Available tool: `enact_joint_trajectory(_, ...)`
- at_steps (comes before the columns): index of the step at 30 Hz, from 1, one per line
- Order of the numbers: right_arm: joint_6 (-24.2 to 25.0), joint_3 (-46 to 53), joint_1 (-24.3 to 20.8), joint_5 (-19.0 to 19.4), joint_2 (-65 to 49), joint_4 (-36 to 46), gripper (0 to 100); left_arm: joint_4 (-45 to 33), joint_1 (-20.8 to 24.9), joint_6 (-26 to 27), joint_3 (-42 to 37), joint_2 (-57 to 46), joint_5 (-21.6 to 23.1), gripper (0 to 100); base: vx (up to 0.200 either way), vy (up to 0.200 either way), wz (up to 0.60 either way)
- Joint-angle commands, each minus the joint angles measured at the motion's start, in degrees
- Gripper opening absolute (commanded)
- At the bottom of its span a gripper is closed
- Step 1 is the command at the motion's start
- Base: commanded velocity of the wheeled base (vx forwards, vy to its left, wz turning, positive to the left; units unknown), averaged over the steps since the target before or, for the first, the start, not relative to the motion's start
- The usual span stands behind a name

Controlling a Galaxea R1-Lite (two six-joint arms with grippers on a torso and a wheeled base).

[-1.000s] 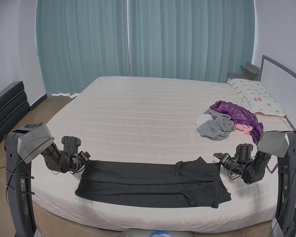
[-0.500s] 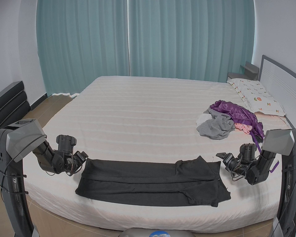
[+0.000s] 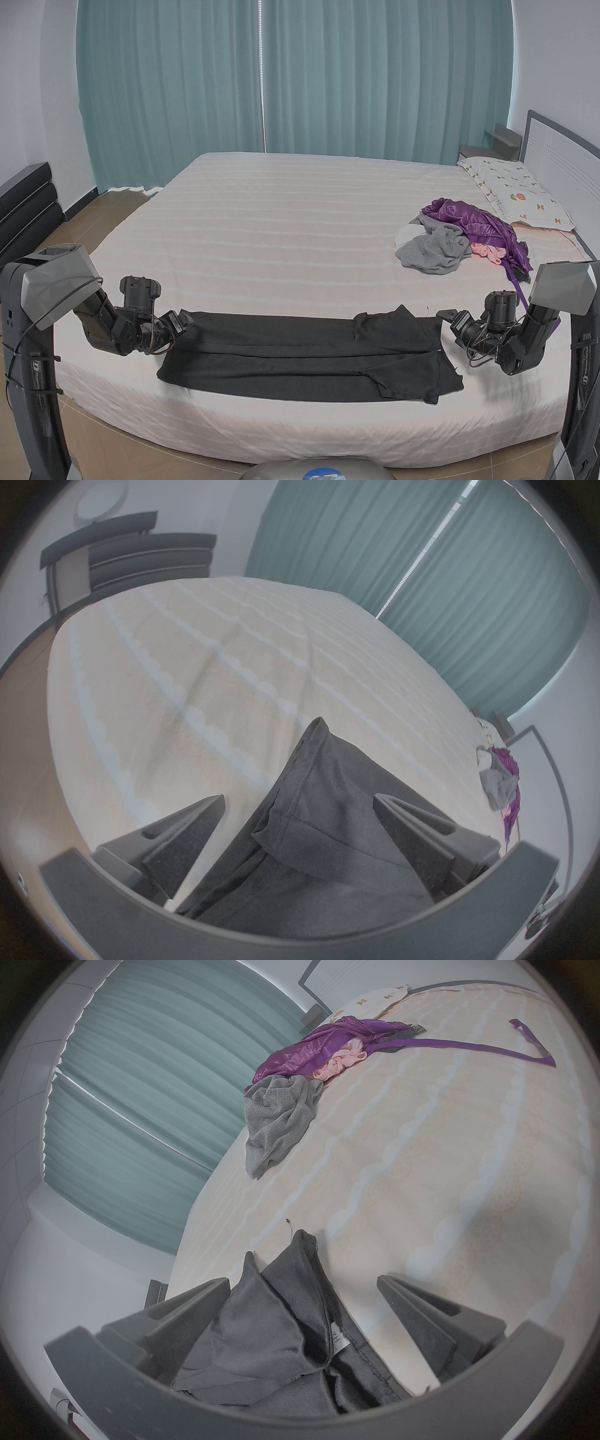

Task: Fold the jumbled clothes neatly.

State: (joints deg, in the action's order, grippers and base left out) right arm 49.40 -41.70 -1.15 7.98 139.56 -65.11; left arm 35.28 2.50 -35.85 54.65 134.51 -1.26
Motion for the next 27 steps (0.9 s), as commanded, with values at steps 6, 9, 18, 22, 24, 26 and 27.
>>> enact_joint_trajectory(6,0.0,0.0,-0.1,0.0,0.2,0.0,100,4.3,0.0,5.4,0.0,5.0,0.2,100,0.0,0.0,0.0)
enact_joint_trajectory(9,0.0,0.0,-0.1,0.0,0.2,0.0,100,4.4,0.1,6.3,-0.4,5.1,1.4,100,0.0,0.0,0.0)
enact_joint_trajectory(18,-0.1,0.0,-0.2,0.0,0.3,-0.1,100,5.1,0.1,6.4,0.1,5.3,2.7,100,0.0,0.0,0.0)
enact_joint_trajectory(22,0.0,0.0,-0.2,0.0,0.3,-0.1,100,5.7,0.2,6.5,-0.3,5.5,2.7,0,0.0,0.0,0.0)
enact_joint_trajectory(24,0.0,0.0,-0.2,0.0,0.3,-0.1,100,6.1,0.2,6.1,-0.4,5.4,2.7,0,0.0,0.0,0.0)
enact_joint_trajectory(26,0.0,0.0,-0.2,0.0,0.2,-0.1,100,6.4,0.2,6.1,-0.6,5.4,2.7,0,0.0,0.0,0.0)
enact_joint_trajectory(27,0.0,0.0,-0.2,0.0,0.2,-0.1,100,6.5,0.2,6.1,-0.6,5.4,2.7,0,0.0,0.0,0.0)
